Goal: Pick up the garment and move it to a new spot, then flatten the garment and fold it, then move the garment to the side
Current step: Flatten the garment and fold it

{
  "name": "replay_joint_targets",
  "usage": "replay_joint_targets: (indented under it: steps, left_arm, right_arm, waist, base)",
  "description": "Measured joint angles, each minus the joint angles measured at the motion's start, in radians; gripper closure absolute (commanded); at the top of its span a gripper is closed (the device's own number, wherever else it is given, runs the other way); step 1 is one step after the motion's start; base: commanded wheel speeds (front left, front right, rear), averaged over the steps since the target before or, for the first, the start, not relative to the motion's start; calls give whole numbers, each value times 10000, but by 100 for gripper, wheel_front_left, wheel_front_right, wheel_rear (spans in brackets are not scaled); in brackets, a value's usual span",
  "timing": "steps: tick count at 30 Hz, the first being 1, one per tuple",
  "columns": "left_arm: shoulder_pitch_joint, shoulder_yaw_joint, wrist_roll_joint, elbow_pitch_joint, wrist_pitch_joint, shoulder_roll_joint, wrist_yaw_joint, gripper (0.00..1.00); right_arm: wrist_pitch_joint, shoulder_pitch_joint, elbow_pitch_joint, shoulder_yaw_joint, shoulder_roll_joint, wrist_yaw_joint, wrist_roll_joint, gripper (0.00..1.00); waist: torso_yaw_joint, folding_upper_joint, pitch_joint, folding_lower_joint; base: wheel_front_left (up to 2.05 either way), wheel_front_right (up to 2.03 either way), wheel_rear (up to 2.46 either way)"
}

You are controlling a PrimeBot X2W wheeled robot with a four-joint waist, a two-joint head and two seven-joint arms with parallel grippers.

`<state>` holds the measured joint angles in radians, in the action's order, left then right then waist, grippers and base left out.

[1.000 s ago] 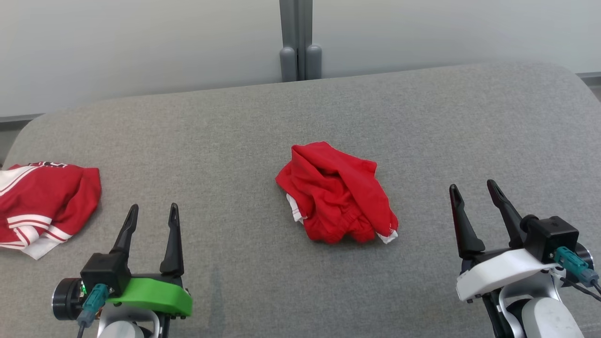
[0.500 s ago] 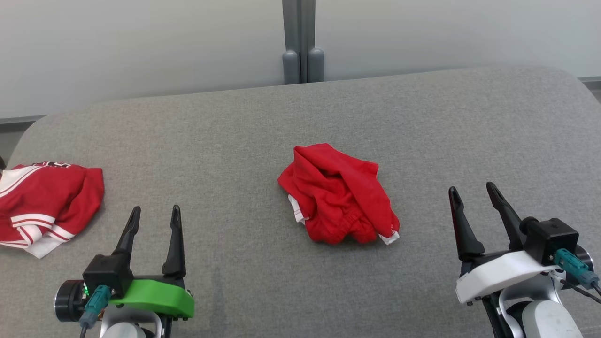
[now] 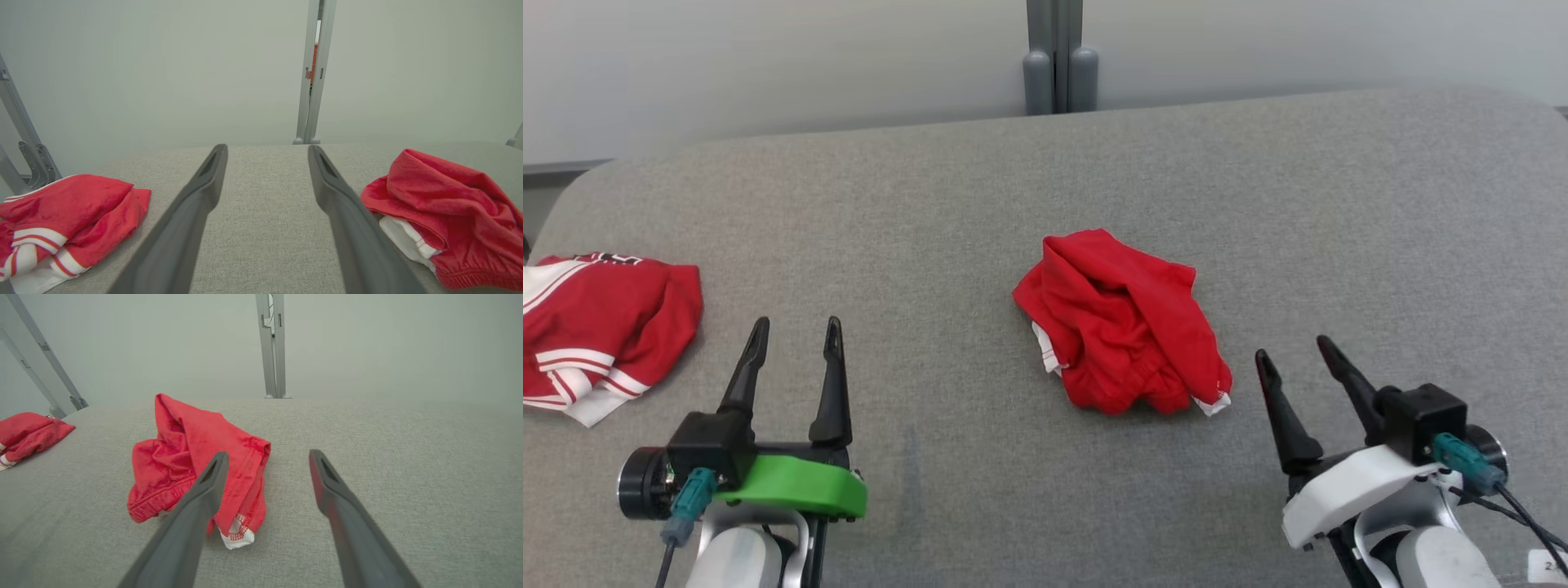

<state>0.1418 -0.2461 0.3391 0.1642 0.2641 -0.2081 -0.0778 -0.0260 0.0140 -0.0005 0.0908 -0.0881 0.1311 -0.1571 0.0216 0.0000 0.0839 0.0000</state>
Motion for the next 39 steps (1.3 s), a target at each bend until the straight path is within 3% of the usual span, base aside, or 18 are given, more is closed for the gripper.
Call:
replay_joint_targets:
  steps: [5,13,14,15,16,17,28,34,39]
  left_arm:
    - [397,35,-213,-224,2,119,40,0]
    - [728,251,-414,-339,0,362,79,0]
    - [740,288,-416,-341,0,372,88,0]
    - [745,324,-437,-341,0,389,92,0]
    - [748,360,-462,-339,0,407,130,0]
    - [755,385,-485,-337,0,424,153,0]
    - [864,598,-754,-295,0,667,345,0]
    - [982,713,-863,-328,0,757,426,0]
    - [1016,788,-938,-332,0,851,510,0]
  right_arm:
    - [67,194,938,880,-159,0,-159,0]
    - [-334,870,2196,1206,-253,0,33,0]
    - [-393,952,2243,1216,-270,0,58,34]
    - [-472,1039,2282,1243,-293,0,98,53]
    - [-520,1112,2314,1269,-314,0,127,96]
    - [-608,1161,2316,1287,-330,0,157,100]
    - [-1062,1778,865,920,-391,0,2,100]
    - [-1014,2461,660,-702,-489,2,-81,100]
    - [-878,2580,1432,-2140,-571,2,-182,100]
  waist:
    - [139,0,575,0]
    - [318,0,1446,0]
    - [325,0,1511,0]
    - [328,0,1583,0]
    - [326,0,1638,0]
    - [321,0,1672,0]
    - [165,0,1648,0]
    - [155,0,1787,0]
    - [201,0,1907,0]
  base:
    - [0,0,0]
    - [0,0,0]
    - [0,0,0]
    - [0,0,0]
    - [0,0,0]
    - [0,0,0]
    - [0,0,0]
    - [0,0,0]
    - [0,0,0]
